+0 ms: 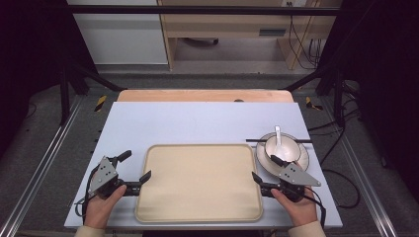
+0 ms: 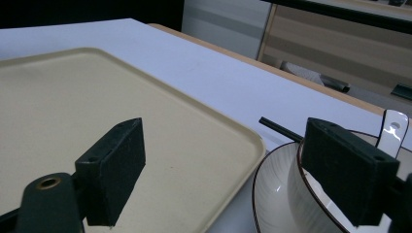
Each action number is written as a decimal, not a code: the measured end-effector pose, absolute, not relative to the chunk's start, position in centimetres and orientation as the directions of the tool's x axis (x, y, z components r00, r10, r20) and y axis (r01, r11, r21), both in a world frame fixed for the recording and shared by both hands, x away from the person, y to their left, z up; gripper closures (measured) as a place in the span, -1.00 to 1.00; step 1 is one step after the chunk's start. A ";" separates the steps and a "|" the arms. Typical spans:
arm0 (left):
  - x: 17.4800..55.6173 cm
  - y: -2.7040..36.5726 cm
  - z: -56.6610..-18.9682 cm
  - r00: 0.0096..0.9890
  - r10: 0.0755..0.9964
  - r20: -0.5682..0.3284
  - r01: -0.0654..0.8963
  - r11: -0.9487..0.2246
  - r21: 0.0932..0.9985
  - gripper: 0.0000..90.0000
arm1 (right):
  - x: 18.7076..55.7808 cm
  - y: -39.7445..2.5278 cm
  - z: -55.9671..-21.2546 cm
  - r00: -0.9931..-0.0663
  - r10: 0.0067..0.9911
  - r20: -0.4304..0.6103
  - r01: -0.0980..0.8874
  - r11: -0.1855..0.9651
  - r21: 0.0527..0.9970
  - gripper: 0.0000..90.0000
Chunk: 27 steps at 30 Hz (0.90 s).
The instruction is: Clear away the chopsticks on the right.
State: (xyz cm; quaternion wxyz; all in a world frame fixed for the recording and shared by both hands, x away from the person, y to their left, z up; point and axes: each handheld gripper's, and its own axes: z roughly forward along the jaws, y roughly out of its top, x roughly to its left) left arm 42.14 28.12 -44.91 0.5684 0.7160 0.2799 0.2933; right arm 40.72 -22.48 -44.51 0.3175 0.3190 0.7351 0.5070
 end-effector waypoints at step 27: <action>42.3 27.6 -45.4 0.666 0.739 0.105 0.109 -0.235 0.966 -0.92 | 55.3 -35.9 -41.5 -0.355 0.920 -0.164 0.615 0.362 0.700 0.99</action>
